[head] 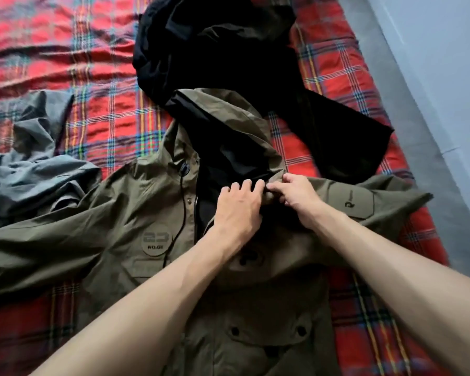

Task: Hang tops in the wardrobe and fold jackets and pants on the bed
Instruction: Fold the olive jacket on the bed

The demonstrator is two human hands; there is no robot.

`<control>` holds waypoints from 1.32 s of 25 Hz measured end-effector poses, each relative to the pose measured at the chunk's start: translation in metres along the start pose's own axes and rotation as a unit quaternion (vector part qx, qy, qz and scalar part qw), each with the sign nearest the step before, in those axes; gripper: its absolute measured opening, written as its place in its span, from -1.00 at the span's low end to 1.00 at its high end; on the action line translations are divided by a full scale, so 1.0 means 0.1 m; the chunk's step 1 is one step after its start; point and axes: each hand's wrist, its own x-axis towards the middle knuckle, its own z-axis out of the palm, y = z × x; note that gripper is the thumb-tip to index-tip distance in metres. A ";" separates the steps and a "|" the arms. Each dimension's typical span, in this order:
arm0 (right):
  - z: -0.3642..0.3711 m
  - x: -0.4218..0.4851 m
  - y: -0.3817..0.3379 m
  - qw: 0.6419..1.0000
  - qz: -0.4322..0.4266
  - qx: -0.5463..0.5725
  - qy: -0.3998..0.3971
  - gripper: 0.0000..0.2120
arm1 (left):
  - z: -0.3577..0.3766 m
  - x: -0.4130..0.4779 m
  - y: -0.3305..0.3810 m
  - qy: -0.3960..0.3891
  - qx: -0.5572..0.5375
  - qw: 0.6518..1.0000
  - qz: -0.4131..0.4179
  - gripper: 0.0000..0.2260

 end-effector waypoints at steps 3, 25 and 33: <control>-0.22 0.21 -0.18 0.993 -0.102 -0.061 -0.016 -0.71 | 0.01 0.12 -0.06 0.066 -0.063 0.993 -0.077 -0.76; 0.09 1.26 -1.47 0.939 -0.206 -0.187 0.200 -0.47 | 0.04 0.59 -1.20 0.004 -0.597 0.713 -0.369 -0.66; -0.10 1.14 -0.04 0.940 -0.121 -0.315 0.053 -0.86 | 0.21 0.56 -1.13 0.124 -0.471 0.779 -0.396 -0.75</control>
